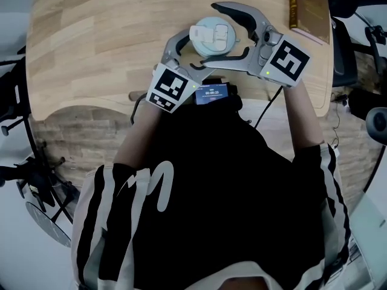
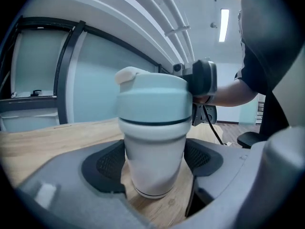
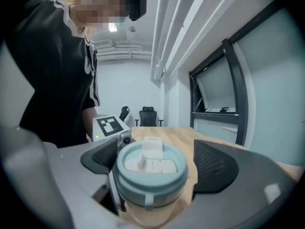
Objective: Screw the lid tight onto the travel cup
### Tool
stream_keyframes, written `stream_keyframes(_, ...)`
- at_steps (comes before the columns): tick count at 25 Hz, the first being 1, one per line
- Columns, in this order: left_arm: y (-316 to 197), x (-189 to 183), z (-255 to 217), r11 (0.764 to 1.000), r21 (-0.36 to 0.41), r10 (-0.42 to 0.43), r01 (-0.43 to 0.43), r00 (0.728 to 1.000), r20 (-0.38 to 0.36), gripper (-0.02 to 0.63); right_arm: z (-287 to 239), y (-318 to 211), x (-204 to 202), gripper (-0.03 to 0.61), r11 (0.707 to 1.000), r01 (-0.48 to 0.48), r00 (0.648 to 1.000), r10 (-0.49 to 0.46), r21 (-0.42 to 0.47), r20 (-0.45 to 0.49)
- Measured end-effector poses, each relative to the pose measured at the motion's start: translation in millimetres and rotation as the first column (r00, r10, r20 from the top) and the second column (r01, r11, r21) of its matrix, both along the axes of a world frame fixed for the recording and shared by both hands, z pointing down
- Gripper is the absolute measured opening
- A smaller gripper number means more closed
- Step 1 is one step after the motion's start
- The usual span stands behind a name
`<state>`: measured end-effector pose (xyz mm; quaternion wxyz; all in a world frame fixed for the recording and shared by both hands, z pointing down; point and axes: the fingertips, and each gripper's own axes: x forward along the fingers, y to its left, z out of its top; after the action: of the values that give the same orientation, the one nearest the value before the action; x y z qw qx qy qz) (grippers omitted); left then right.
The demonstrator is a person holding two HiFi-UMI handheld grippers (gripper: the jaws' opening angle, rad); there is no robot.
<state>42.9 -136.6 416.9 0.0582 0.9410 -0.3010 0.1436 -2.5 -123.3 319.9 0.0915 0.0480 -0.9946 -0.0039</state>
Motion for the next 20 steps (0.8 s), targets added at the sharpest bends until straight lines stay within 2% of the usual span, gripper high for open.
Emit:
stream_keyframes(2, 0.2, -0.4, 0.3, 1.0, 0.0, 0.0, 0.0, 1.0, -0.002, 0.394, 7.5, 5.3, -4.4, 0.479, 0.999, 0.051, 0.998, -0.051, -0.009, -0.027)
stream_keyframes(4, 0.6, -0.4, 0.4, 1.0, 0.001, 0.001, -0.001, 1.0, -0.004, 0.394, 12.3, 6.7, -8.0, 0.482, 0.998, 0.058, 0.997, -0.058, -0.007, -0.042)
stream_keyframes(15, 0.5, -0.1, 0.7, 1.0, 0.001, 0.003, -0.003, 1.0, -0.006, 0.394, 16.6, 1.2, -14.4, 0.482, 1.0, 0.016, 1.0, -0.016, -0.009, -0.019)
stream_keyframes(20, 1.0, 0.2, 0.1, 1.0, 0.001, -0.002, 0.002, 1.0, -0.004, 0.394, 15.2, -1.5, -14.0, 0.482, 0.999, -0.053, 0.998, 0.053, 0.013, -0.014)
